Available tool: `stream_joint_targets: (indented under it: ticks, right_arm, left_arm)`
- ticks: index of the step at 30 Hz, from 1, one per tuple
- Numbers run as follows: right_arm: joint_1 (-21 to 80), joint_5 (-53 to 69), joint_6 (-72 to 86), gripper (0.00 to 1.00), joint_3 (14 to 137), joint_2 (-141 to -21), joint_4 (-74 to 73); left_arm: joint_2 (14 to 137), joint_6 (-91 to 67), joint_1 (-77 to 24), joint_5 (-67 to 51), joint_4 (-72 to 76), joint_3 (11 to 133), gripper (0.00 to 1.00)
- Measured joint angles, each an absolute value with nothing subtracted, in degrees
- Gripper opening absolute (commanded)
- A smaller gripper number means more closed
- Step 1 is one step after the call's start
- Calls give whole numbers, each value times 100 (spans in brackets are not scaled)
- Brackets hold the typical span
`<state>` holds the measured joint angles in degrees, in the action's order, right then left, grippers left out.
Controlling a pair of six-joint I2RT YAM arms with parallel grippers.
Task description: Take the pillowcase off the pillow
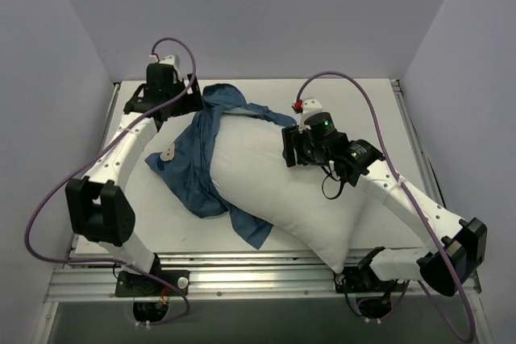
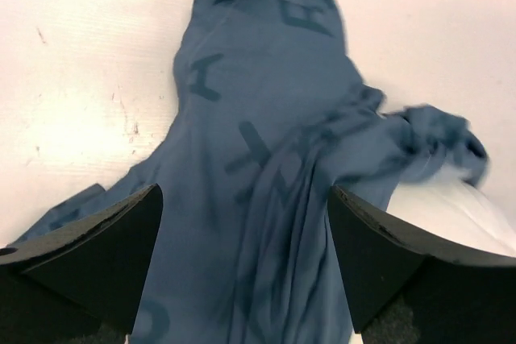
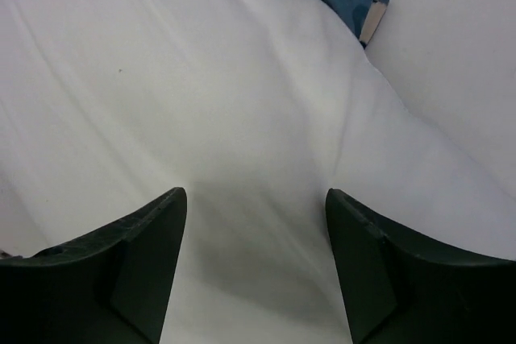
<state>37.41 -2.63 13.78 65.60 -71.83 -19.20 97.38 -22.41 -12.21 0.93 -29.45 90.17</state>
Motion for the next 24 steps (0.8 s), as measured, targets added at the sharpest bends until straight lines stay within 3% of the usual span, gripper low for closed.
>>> stream_joint_targets:
  ticks: [2,8,15,24]
  right_arm:
    - [3741,-274,1293,80,6770,-7290,-1918]
    - [3874,-307,926,99,7199,-7317,-1855]
    - [4954,-336,222,100,7253,-7585,-1535]
    - [5634,-534,-480,100,7153,-8781,-1175]
  left_arm:
    - [9008,-2316,-1236,89,-2849,8573,93]
    - [7124,-2436,-1487,82,-2668,7308,93]
    - [5905,-2659,-1649,82,-2499,5634,92]
    - [5935,-2853,-2078,-21,-2290,4831,88]
